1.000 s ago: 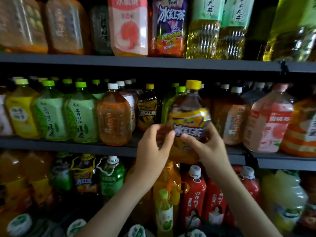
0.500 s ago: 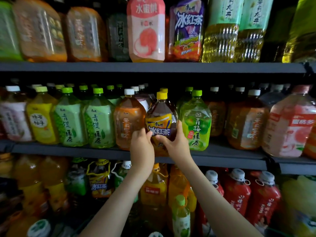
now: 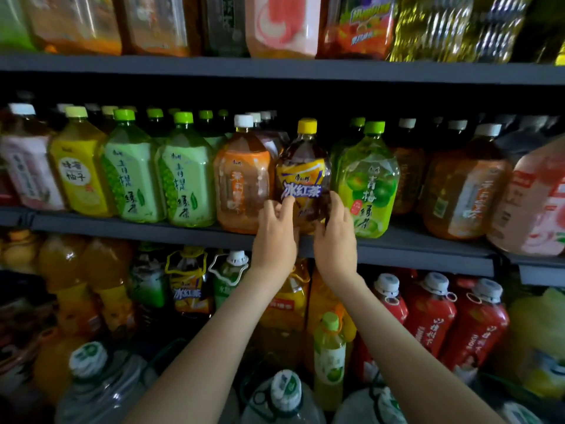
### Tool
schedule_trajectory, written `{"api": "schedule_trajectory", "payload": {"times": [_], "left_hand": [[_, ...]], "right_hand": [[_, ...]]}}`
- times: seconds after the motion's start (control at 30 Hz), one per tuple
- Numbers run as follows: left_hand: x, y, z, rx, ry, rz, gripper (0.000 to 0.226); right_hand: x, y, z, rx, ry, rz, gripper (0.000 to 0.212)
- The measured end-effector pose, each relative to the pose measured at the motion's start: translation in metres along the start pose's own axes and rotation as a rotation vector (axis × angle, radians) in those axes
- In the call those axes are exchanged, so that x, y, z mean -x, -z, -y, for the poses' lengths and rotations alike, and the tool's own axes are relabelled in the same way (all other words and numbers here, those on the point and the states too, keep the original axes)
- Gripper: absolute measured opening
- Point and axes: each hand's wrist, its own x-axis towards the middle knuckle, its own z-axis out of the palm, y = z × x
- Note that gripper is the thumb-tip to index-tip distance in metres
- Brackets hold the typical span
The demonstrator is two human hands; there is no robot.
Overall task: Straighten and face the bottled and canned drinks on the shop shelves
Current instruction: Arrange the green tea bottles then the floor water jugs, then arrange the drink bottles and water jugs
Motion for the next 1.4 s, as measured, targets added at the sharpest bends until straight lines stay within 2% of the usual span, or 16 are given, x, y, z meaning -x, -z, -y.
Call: {"api": "schedule_trajectory", "payload": {"times": [0.1,0.2,0.33,0.47,0.57,0.7,0.87,1.0,1.1,1.23,1.33,1.4], "left_hand": [[0.032,0.006,0.006,0.136,0.012,0.036,0.048],[0.076,0.007,0.019,0.182,-0.010,0.090,0.044],[0.131,0.006,0.045,0.174,-0.009,0.275,0.043],[0.163,0.009,0.070,0.156,0.095,0.429,0.043],[0.179,0.013,0.087,0.150,0.140,0.484,0.038],[0.193,0.024,0.113,0.134,0.216,0.473,0.035],[0.207,0.046,0.151,0.095,0.241,0.380,0.036],[0.212,0.064,0.179,-0.027,0.250,0.262,0.036],[0.210,0.064,0.194,-0.062,0.315,0.330,0.038],[0.207,0.050,0.199,-0.092,0.320,0.414,0.040],[0.201,0.045,0.199,-0.042,0.374,0.411,0.050],[0.195,0.045,0.201,0.060,0.403,0.342,0.045]], "right_hand": [[0.038,0.000,-0.005,-0.034,0.106,-0.043,0.052],[0.090,-0.010,-0.017,-0.038,0.164,0.119,0.049],[0.140,-0.029,-0.028,-0.071,0.105,0.325,0.047],[0.167,-0.044,-0.026,-0.066,0.073,0.486,0.048],[0.180,-0.052,-0.022,-0.052,0.065,0.554,0.046],[0.192,-0.068,-0.007,-0.016,0.075,0.622,0.044],[0.198,-0.103,0.023,-0.016,0.141,0.700,0.042],[0.197,-0.137,0.045,0.005,0.193,0.794,0.044],[0.184,-0.153,0.051,0.033,0.264,0.880,0.045],[0.163,-0.155,0.041,0.015,0.292,1.030,0.044],[0.152,-0.154,0.032,-0.026,0.234,1.074,0.037],[0.147,-0.159,0.028,-0.038,0.216,1.052,0.029]]}}
